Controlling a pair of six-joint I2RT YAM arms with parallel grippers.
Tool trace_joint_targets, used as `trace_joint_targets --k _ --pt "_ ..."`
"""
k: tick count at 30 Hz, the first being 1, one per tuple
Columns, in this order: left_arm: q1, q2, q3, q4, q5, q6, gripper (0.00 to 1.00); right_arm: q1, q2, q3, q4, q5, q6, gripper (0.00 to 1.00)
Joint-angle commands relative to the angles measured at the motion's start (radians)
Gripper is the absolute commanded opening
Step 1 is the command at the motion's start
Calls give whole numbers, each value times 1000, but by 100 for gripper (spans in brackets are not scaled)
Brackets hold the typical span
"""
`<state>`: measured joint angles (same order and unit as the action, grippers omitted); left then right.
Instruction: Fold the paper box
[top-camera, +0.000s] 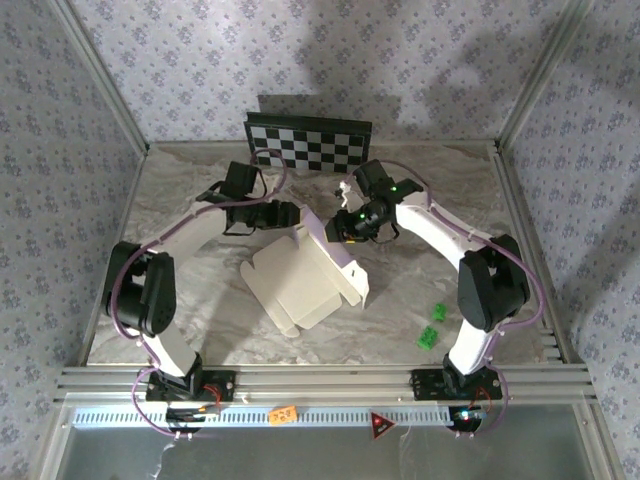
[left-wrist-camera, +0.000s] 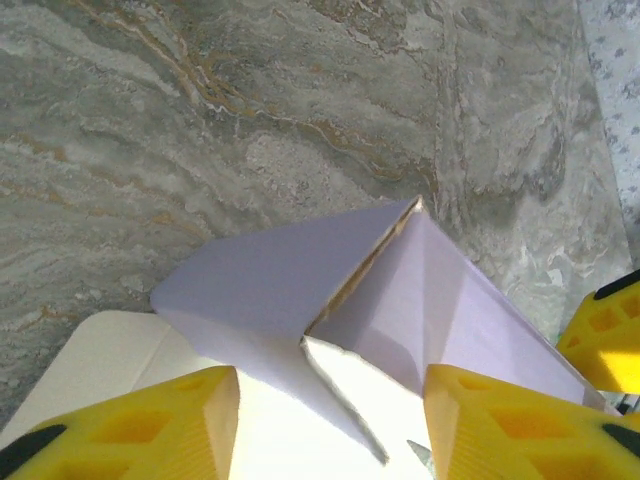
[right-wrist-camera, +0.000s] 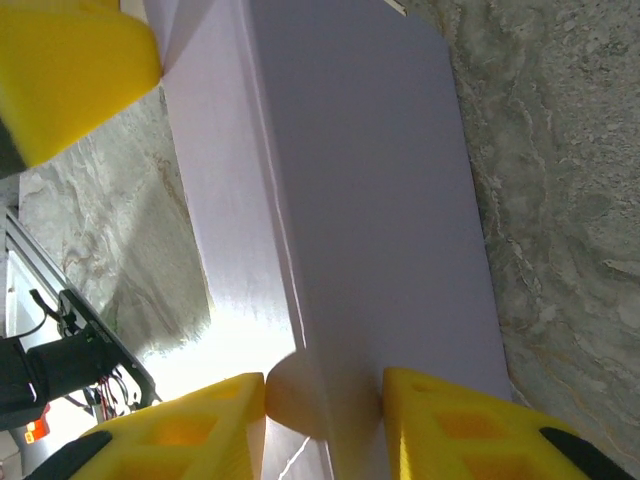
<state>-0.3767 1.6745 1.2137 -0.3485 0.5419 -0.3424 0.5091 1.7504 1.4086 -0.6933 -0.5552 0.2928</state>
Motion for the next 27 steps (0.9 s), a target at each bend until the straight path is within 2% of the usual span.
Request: trace_joint_targets --k 1,6,15,20,27 --pt "10 -91 -29 13 -15 30 58 -11 14 -28 13 -5 15 36" --pt "25 -182 -64 24 -74 88 63 -13 18 -30 19 -16 17 35" --pt "90 -213 -233 208 -42 252 63 -23 26 -39 28 -39 14 35" --pt "115 -136 -302 394 79 334 63 -26 26 -36 33 -50 15 35" --pt "116 41 -237 457 261 428 61 -25 28 -25 31 -63 16 34"
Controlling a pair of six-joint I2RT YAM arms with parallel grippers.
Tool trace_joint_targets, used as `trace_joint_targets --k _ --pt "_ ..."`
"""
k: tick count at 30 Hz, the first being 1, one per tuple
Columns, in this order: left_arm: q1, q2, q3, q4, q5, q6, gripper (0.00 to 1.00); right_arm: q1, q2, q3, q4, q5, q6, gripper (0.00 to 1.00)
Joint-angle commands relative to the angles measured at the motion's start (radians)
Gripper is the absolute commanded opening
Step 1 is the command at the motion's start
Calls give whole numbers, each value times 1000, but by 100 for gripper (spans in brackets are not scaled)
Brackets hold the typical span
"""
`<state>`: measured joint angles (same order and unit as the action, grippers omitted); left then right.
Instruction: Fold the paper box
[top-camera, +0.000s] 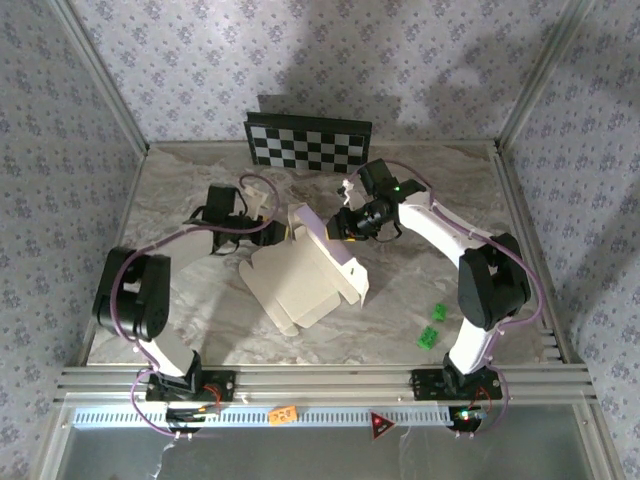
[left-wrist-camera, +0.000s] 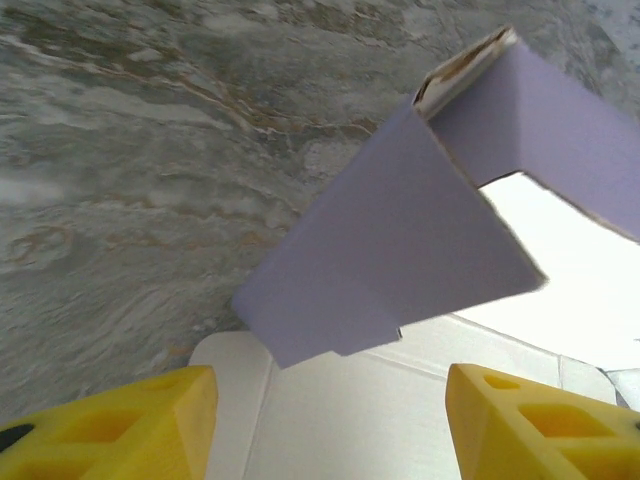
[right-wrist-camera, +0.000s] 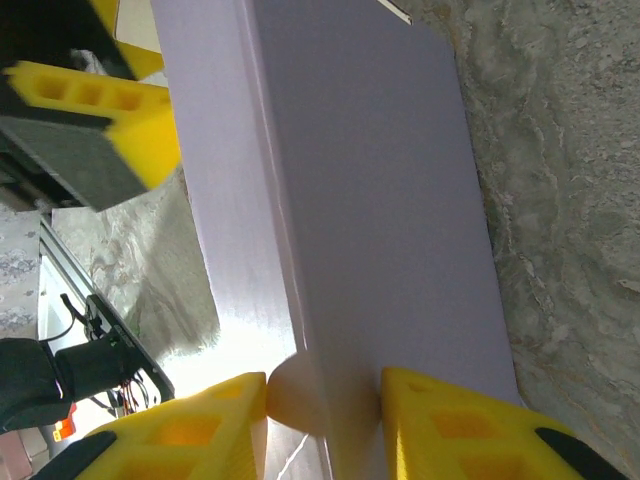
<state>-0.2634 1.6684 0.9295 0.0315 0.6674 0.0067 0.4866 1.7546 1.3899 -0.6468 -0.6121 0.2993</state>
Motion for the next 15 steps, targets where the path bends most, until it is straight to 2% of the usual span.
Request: trace_joint_targets --k 1,5,12,15 --pt "1 60 48 93 157 87 61 -3 25 -4 -19 -9 8 34" --pt "1 94 33 167 238 105 59 -7 32 3 -25 -19 -3 34" --pt "-21 134 37 191 308 151 53 -17 47 3 -11 -43 -3 34" --pt "-39 134 29 191 313 170 53 -23 50 3 -5 -49 0 34"
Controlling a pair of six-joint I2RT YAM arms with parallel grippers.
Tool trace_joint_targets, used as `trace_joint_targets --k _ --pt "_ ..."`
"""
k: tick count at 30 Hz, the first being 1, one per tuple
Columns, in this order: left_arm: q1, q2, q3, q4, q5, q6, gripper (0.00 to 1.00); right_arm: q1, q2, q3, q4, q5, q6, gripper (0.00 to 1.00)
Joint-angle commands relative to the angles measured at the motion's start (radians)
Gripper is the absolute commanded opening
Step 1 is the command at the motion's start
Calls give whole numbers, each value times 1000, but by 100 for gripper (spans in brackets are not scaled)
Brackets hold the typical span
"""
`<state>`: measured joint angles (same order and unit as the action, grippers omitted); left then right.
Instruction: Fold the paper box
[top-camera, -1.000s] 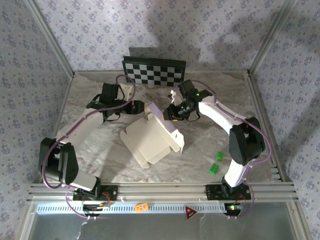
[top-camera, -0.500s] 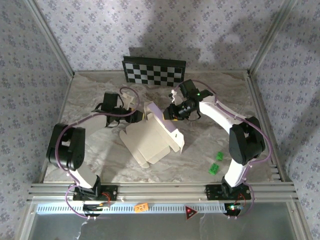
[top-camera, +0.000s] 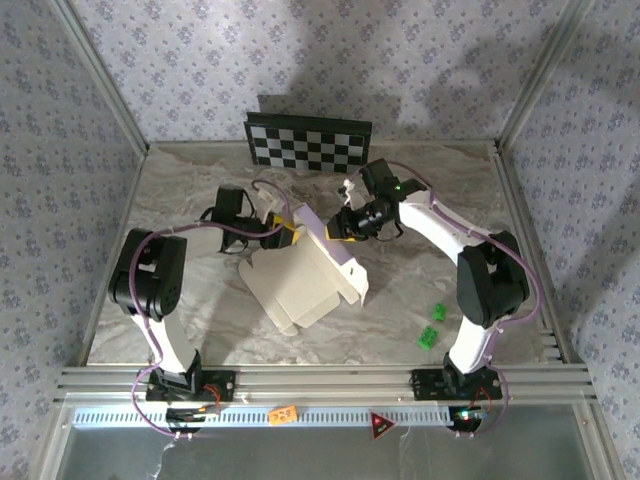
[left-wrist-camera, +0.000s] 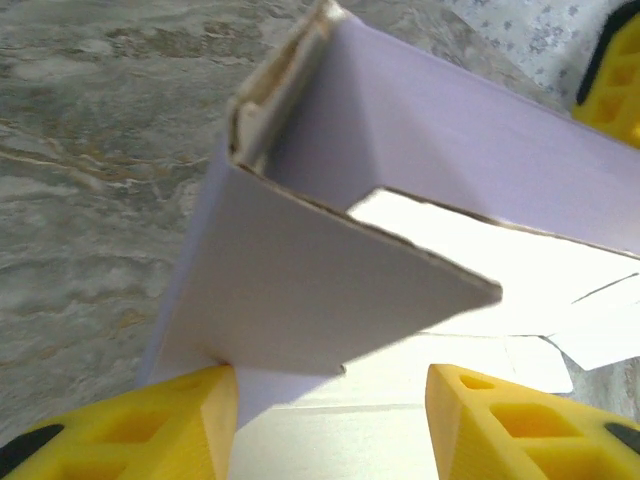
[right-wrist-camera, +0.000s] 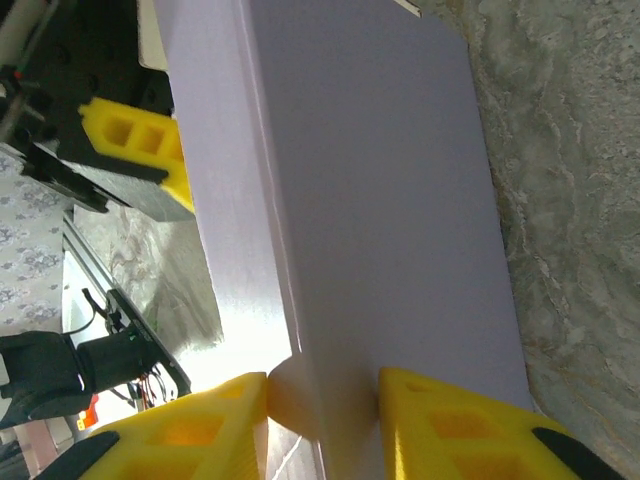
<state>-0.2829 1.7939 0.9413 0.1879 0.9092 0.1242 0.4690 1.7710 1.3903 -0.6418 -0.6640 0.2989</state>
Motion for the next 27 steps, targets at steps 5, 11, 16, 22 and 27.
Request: trace_joint_targets --k 5,11,16,22,27 --pt "-35 -15 -12 37 39 72 51 -12 38 8 -8 -2 2 33" --pt "-38 -27 -21 38 -55 78 34 -16 39 9 -10 -8 -2 32" --pt "-51 -22 -15 42 -96 80 22 -15 40 8 -10 -8 -3 32" --pt "-69 -33 -23 57 -153 69 18 -15 38 8 -12 -7 -5 31" --pt "-61 -119 -87 72 -200 55 35 -17 36 10 -20 -6 -12 31"
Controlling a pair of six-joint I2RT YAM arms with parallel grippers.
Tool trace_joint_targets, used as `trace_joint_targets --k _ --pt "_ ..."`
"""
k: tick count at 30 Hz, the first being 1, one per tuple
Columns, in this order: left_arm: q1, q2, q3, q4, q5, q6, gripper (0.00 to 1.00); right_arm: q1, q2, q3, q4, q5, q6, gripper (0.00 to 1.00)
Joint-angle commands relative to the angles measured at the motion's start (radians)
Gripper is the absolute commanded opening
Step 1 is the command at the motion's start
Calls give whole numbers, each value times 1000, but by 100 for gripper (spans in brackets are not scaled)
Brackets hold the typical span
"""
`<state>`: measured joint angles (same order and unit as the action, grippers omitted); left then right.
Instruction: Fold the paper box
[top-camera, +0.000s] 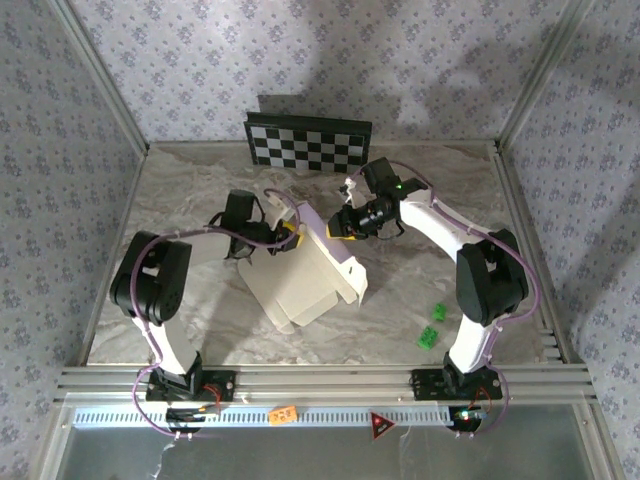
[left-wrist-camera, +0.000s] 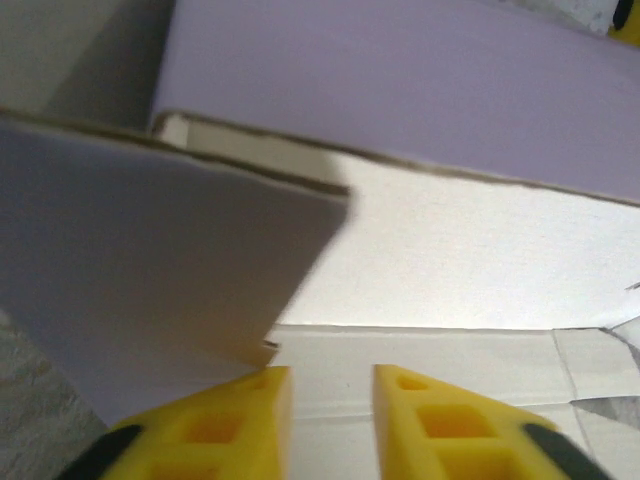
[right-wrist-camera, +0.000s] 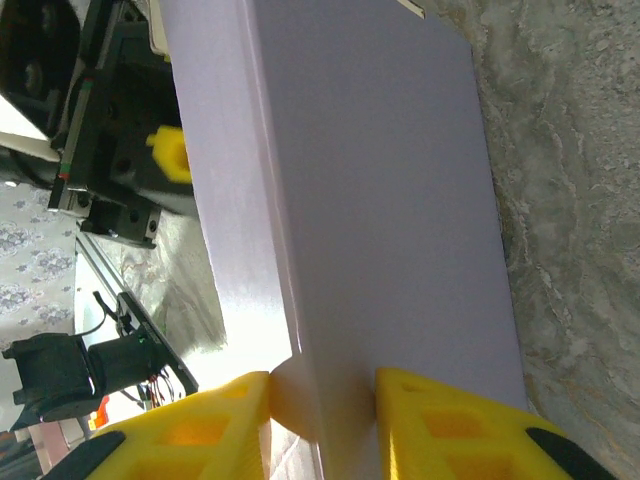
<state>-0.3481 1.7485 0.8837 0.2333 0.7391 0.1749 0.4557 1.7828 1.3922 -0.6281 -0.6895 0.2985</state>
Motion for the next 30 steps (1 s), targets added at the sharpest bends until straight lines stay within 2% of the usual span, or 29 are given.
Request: trace_joint_targets --k 1,3,8,15,20,30 --pt "8 -93 -44 28 -30 4 37 -6 24 6 -34 20 -13 31" --pt "22 -135 -78 34 -28 -1 44 -7 24 3 -34 21 -13 31" --pt "67 -184 -118 52 -38 -17 48 -8 24 -7 -30 19 -16 31" --pt "107 -131 -76 99 -78 -92 50 -12 14 -15 -30 18 -20 30" --pt "107 -40 40 -7 -128 -96 50 -19 6 -22 -28 18 -20 30" --pt "105 116 171 -78 143 4 51 -31 6 -28 -24 4 -28 28"
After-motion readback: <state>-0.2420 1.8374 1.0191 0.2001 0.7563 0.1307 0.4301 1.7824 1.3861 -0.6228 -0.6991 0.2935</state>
